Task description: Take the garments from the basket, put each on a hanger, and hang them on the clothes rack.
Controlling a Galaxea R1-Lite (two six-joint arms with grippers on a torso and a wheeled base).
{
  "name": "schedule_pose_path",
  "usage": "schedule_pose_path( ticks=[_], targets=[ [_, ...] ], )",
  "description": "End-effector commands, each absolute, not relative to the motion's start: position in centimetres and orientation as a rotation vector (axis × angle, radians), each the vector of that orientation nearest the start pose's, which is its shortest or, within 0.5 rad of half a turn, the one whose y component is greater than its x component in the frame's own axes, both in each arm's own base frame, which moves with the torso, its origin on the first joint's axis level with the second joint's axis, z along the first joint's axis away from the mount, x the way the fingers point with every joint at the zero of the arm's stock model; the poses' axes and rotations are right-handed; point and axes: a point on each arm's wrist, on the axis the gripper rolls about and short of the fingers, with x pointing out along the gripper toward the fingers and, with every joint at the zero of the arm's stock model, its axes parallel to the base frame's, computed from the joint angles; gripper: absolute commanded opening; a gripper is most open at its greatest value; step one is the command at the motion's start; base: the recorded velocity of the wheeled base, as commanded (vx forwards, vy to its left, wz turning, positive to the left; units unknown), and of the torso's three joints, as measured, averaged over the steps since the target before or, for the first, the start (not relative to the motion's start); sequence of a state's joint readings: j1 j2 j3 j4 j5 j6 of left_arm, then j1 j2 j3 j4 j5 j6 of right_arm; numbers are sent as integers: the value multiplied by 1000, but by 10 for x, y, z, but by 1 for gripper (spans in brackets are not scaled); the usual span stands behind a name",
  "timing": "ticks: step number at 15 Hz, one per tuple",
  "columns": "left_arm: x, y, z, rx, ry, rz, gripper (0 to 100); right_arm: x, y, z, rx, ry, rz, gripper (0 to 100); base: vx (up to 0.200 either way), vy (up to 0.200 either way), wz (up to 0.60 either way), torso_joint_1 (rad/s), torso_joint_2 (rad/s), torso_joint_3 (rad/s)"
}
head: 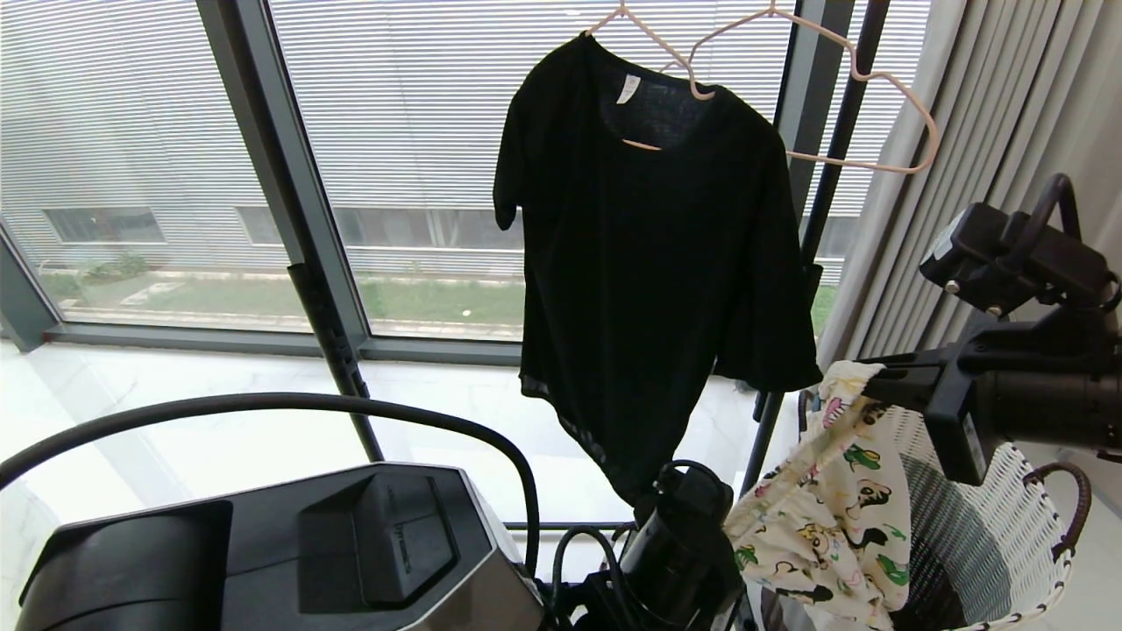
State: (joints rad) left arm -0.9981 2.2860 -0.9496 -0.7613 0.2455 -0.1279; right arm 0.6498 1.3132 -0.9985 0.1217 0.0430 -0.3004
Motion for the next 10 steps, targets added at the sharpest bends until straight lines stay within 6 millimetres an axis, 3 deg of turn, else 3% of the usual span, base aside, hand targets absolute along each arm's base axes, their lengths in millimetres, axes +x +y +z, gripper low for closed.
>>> schedule_pose_path(
  ticks=[1, 4, 7, 10],
  targets=[
    [206, -322, 10, 241, 519, -690, 0, 168, 127, 260, -412, 346, 734, 0, 0, 0, 0, 0, 0, 0],
    [199, -308, 17, 319, 392, -735, 0, 170, 125, 255, -408, 368, 724, 0, 0, 0, 0, 0, 0, 0],
    [193, -288, 47, 317, 370, -742, 0, 172, 127, 247, -416, 397, 725, 0, 0, 0, 0, 0, 0, 0],
    [199, -243, 86, 313, 410, -650, 0, 180, 133, 243, -415, 392, 727, 0, 0, 0, 0, 0, 0, 0]
  ],
)
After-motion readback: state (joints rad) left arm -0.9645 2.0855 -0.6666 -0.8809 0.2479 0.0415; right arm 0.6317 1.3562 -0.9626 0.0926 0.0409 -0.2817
